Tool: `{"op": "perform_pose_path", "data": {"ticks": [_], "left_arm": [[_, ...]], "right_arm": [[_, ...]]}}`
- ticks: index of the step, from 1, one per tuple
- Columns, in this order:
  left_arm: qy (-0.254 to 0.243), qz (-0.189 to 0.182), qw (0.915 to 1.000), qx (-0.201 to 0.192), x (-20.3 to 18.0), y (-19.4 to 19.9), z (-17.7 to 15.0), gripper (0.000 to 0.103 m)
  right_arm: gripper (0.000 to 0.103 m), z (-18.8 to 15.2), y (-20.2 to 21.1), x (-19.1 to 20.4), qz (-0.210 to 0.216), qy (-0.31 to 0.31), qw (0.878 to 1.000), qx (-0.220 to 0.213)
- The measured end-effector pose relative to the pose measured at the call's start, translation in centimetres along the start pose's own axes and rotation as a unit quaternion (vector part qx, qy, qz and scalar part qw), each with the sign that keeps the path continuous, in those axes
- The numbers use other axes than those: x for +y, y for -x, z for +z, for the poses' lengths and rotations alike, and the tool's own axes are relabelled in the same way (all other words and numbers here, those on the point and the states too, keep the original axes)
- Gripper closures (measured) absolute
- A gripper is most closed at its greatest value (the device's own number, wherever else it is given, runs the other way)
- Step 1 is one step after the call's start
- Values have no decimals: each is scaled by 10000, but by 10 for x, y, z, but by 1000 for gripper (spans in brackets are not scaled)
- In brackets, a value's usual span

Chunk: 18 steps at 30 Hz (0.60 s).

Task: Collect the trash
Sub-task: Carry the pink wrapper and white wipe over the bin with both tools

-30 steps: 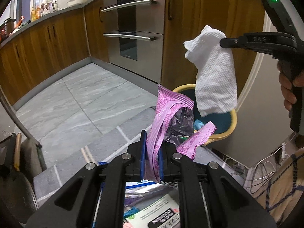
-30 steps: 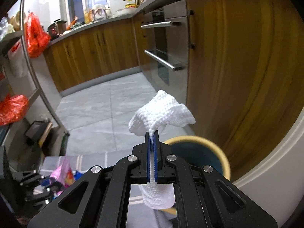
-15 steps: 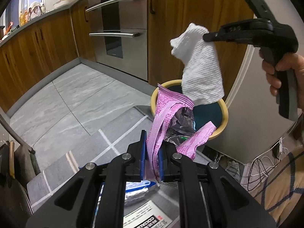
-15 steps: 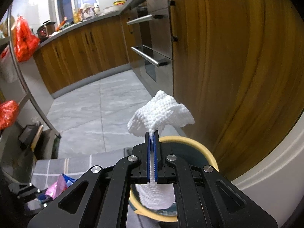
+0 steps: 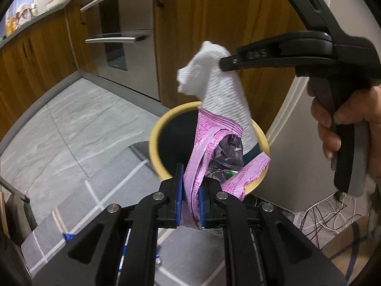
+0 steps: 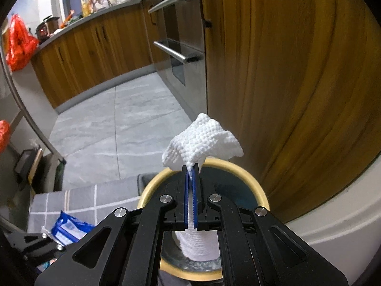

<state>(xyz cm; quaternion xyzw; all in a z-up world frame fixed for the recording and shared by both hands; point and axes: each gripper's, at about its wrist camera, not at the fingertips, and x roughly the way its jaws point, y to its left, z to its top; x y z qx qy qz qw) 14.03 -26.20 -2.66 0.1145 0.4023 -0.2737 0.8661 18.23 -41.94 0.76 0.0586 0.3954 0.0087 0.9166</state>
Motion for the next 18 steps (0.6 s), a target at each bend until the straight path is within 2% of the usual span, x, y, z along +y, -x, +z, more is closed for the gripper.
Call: {"op": "perform_pose_path", "data": {"ticks": [3, 7, 10, 18], "left_arm": [[-118, 35, 9998, 155, -6, -16, 3, 92], [-26, 64, 9994, 339, -4, -36, 3, 92], [7, 130, 9989, 444, -3, -50, 1, 92], [185, 193, 9984, 490, 1, -78, 2, 92]], "right_arm": [[99, 1, -8, -5, 34, -85, 9999, 89], [99, -1, -16, -12, -20, -130, 9997, 182], [99, 1, -25, -18, -193, -80, 9996, 205], [99, -4, -42, -26, -267, -224, 9985, 417]]}}
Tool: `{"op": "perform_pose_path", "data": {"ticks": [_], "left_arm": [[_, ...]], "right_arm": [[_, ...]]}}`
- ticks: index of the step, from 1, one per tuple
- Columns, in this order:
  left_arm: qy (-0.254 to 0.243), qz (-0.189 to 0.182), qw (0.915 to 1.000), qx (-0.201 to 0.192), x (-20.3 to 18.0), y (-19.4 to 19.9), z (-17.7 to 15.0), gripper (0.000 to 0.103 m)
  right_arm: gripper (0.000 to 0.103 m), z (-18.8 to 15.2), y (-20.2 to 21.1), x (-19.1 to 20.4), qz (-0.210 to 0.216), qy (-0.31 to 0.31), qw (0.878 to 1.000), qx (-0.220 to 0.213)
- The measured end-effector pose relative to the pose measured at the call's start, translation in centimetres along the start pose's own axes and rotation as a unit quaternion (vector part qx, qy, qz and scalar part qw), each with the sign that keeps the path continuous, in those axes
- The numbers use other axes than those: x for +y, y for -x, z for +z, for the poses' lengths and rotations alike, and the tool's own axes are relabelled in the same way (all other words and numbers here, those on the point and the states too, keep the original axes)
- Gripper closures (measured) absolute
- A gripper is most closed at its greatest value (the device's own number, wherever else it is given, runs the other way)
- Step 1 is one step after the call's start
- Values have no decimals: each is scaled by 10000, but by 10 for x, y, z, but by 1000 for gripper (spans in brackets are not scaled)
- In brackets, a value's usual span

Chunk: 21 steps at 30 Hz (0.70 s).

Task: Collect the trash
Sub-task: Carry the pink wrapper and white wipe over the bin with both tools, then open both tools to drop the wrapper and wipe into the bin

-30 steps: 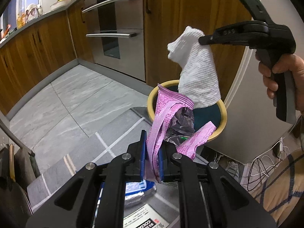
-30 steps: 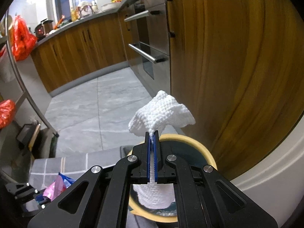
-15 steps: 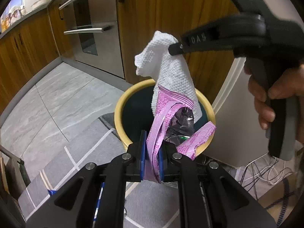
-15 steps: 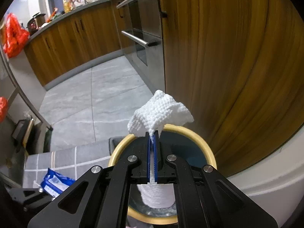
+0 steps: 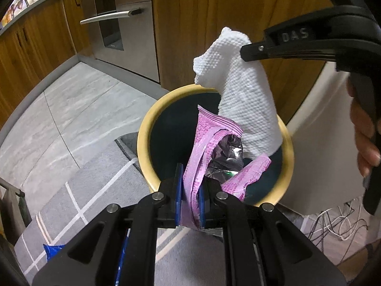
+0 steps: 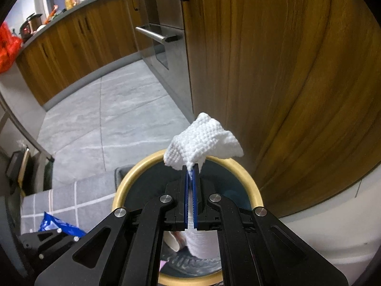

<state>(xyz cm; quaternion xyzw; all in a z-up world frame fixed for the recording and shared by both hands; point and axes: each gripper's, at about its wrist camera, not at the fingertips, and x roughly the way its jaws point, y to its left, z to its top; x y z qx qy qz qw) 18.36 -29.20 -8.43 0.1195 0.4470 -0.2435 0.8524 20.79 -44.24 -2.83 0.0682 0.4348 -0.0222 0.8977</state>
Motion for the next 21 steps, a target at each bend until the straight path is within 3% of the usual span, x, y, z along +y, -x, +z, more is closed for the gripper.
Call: {"op": "perform_pose_path", "data": {"ticks": [12, 17, 21], "left_arm": [[-45, 140, 9999, 14, -4, -18, 11, 90], [-92, 267, 9996, -78, -5, -16, 8, 66], [-45, 334, 9993, -137, -2, -14, 7, 47]], "right_arm": [[99, -1, -6, -1, -74, -66, 9999, 57], [97, -1, -8, -4, -115, -141, 9998, 88], [88, 0, -7, -5, -112, -133, 9998, 87]]}}
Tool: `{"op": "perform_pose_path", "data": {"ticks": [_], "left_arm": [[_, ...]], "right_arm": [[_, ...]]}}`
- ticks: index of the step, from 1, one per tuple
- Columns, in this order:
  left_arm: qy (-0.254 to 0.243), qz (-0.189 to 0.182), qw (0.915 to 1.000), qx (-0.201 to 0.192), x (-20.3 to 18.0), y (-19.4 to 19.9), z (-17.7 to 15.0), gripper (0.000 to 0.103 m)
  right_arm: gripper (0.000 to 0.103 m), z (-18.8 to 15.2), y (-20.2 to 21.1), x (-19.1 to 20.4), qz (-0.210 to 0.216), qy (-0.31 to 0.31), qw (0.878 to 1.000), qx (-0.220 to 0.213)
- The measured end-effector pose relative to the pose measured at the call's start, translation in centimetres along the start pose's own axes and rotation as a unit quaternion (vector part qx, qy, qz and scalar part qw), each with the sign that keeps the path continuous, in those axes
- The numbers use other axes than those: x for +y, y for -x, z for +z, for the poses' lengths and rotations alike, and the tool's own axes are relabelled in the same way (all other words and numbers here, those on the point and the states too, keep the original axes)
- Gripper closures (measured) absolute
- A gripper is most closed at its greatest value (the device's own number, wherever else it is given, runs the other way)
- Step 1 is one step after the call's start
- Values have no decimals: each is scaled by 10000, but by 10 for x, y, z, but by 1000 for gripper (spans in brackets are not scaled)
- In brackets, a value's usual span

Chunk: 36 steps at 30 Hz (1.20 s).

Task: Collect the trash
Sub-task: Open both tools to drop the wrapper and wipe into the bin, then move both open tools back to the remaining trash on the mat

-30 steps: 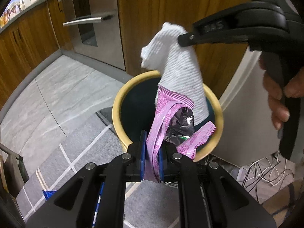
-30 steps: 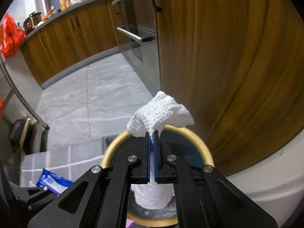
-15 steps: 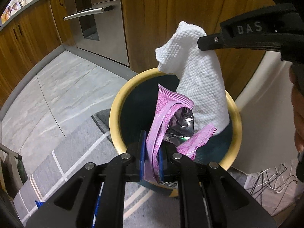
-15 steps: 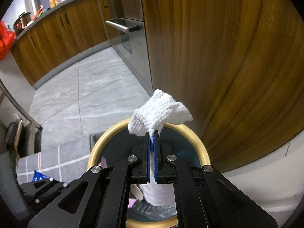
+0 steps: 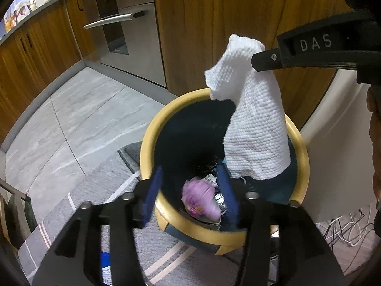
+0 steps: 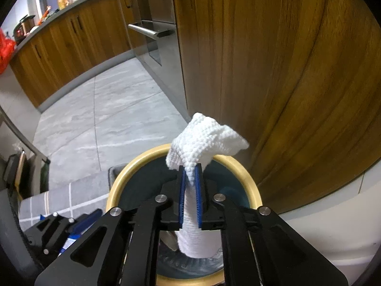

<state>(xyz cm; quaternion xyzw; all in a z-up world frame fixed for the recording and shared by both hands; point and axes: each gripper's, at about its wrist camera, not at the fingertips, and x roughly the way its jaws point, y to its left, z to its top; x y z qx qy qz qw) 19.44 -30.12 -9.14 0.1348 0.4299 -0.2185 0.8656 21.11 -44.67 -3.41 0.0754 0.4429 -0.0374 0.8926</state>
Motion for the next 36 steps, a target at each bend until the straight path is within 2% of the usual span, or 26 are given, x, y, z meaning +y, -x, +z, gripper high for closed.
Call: {"op": "perform_pose_path", "data": {"ticks": [1, 2, 3, 4, 5, 6, 7, 9, 12, 22, 31, 36], "left_arm": [[0, 26, 10000, -41, 1, 2, -1, 44], [-4, 36, 10000, -61, 2, 3, -1, 42], [-8, 71, 9999, -87, 2, 4, -2, 38], [-13, 104, 9999, -108, 2, 6, -3, 31], [-13, 134, 9998, -133, 3, 7, -4, 28], [-11, 148, 9998, -156, 3, 7, -5, 22], [2, 179, 9997, -194, 4, 9, -6, 15], [42, 239, 9994, -252, 6, 11, -9, 9], [101, 221, 9993, -296, 10, 16, -14, 7], [110, 403, 9982, -433, 22, 50, -29, 6], [288, 620, 9960, -568, 49, 107, -51, 6], [467, 867, 9932, -628, 72, 143, -65, 6]], "right_arm": [[86, 0, 1, 0, 2, -7, 10000, -8], [80, 1, 0, 0, -1, -10, 10000, -10], [72, 1, 1, 0, -4, -17, 10000, -24], [68, 1, 2, -1, 0, -35, 10000, -51], [61, 1, 2, -2, 6, -55, 10000, -74], [49, 1, 2, -2, 20, -74, 9999, -90], [44, 1, 3, -3, 36, -106, 9999, -114], [23, 1, 5, -4, 43, -134, 9997, -175], [12, 2, 9, -4, 67, -166, 9995, -254], [8, 1, 18, 11, -43, 32, 9994, -349], [7, -10, 45, 42, 36, 386, 9980, -492], [6, -22, 57, 55, 81, 394, 9980, -488]]}}
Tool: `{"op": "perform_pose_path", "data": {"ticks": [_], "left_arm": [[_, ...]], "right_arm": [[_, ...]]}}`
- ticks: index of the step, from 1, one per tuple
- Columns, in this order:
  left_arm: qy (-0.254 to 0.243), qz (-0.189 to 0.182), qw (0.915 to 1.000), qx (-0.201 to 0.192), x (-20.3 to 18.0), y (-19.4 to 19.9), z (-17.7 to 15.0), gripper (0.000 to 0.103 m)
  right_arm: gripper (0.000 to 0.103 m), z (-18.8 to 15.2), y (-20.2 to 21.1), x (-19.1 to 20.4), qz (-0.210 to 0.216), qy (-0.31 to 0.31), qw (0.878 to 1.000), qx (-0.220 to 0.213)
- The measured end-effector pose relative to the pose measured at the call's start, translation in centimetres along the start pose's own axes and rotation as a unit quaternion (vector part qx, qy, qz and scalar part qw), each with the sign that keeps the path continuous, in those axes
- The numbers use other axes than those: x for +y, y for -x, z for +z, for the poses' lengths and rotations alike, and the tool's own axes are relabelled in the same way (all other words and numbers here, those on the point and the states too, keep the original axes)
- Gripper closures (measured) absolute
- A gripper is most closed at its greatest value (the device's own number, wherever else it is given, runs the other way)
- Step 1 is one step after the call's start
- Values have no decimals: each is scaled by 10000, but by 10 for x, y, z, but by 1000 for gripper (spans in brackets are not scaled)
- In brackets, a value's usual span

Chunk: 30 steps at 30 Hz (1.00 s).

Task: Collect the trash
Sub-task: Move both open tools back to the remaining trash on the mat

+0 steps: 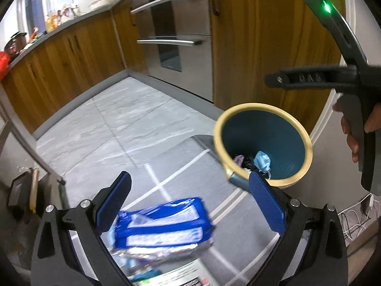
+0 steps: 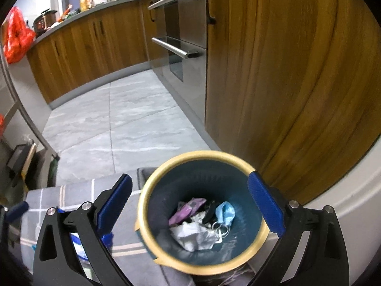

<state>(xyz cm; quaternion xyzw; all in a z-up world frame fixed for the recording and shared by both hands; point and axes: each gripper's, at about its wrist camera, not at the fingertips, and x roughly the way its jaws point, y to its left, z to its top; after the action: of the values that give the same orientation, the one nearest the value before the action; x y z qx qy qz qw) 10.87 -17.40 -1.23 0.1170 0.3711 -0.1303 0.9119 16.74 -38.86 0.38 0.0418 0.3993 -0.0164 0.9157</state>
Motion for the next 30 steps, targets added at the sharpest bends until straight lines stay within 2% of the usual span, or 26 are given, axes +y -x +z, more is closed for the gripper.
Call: {"op": "perform_pose_path", "data": {"ticks": [5, 12, 17, 21, 27, 30], "left_arm": [[224, 105, 9997, -80, 27, 29, -10, 6], [482, 393, 9980, -67, 67, 55, -32, 6], [811, 590, 9949, -44, 93, 61, -48, 6], [1036, 613, 9927, -25, 107, 64, -59, 6], [969, 726, 9926, 33, 119, 70, -68, 6], [1144, 677, 9911, 109, 129, 71, -73, 6]], "right_arm": [[6, -10, 12, 11, 133, -160, 9998, 60], [6, -26, 24, 37, 209, -16, 9997, 128], [6, -35, 34, 54, 319, 75, 9994, 131], [6, -41, 36, 61, 303, 138, 9993, 190], [6, -51, 29, 71, 352, 210, 9985, 368], [6, -56, 21, 77, 448, 256, 9972, 549]]}}
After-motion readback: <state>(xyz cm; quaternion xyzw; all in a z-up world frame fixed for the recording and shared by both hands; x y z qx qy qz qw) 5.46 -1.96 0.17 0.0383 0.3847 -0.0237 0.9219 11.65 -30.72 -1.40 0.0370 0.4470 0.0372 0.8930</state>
